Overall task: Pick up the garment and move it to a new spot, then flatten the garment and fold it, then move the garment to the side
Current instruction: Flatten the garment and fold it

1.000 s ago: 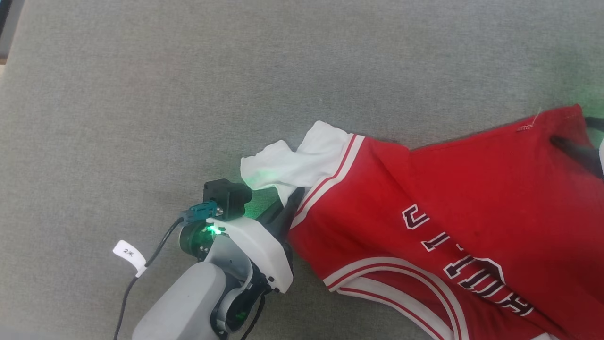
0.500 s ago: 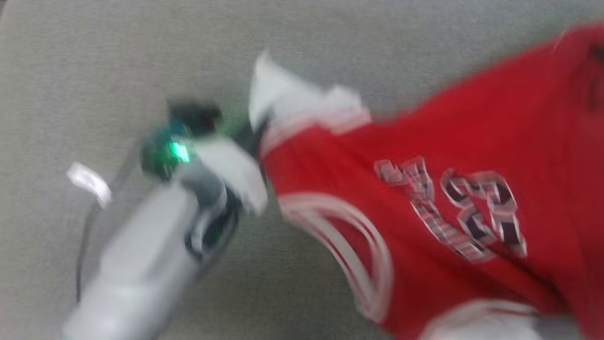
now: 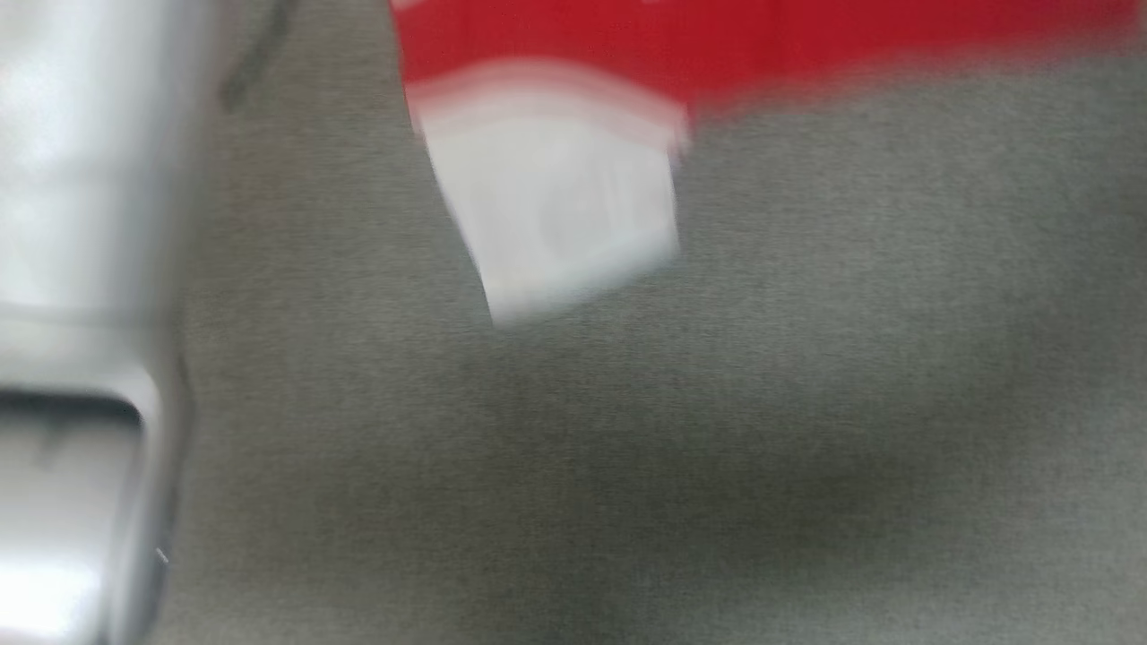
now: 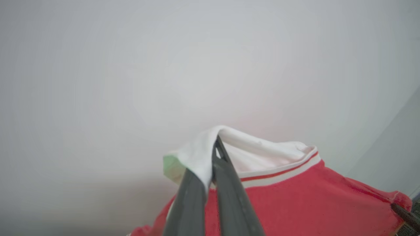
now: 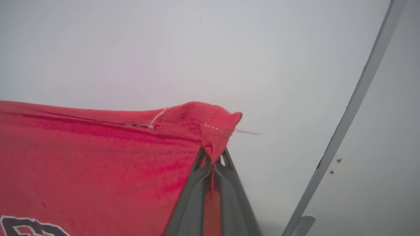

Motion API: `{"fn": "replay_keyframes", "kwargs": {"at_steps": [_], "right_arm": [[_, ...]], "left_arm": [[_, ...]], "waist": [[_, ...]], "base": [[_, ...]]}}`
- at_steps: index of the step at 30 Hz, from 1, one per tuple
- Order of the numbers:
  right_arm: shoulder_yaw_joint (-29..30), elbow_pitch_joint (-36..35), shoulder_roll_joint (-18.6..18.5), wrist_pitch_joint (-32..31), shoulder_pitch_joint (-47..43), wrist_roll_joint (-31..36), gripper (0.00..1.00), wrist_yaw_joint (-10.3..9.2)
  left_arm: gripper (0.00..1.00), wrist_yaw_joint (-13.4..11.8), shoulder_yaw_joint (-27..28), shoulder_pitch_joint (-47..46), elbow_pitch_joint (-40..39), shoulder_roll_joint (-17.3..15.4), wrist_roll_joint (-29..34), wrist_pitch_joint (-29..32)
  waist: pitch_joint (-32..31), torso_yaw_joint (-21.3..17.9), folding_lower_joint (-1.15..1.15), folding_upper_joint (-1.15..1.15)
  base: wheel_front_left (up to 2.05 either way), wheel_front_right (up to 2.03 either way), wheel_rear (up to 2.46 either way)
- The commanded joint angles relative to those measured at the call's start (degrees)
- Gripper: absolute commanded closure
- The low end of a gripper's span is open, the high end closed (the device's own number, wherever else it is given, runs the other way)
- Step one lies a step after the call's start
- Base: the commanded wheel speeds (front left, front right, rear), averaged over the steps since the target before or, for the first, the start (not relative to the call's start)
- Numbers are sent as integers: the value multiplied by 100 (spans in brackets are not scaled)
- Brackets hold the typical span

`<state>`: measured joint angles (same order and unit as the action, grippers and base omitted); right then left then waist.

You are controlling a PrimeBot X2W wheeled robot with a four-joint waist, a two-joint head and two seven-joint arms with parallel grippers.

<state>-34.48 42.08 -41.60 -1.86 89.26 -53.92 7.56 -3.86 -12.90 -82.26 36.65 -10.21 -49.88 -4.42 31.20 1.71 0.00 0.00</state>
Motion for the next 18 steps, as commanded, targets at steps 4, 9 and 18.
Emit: {"fn": "replay_keyframes", "kwargs": {"at_steps": [4, 9, 18], "right_arm": [[273, 739, 281, 529, 651, 104, 100, -16], [-40, 1095, 433, 414, 422, 86, 100, -17], [-792, 364, 222, -89, -1539, -749, 100, -14]], "left_arm": [[100, 245, 216, -863, 619, -50, -39, -434], [100, 663, 311, -819, 1266, -3, -219, -590], [100, 1129, 30, 1459, 1469, 72, -645, -509]], "waist": [[20, -141, 0, 0], [-109, -132, 0, 0], [-416, -154, 0, 0]], "base": [[0, 0, 0], [0, 0, 0], [0, 0, 0]]}}
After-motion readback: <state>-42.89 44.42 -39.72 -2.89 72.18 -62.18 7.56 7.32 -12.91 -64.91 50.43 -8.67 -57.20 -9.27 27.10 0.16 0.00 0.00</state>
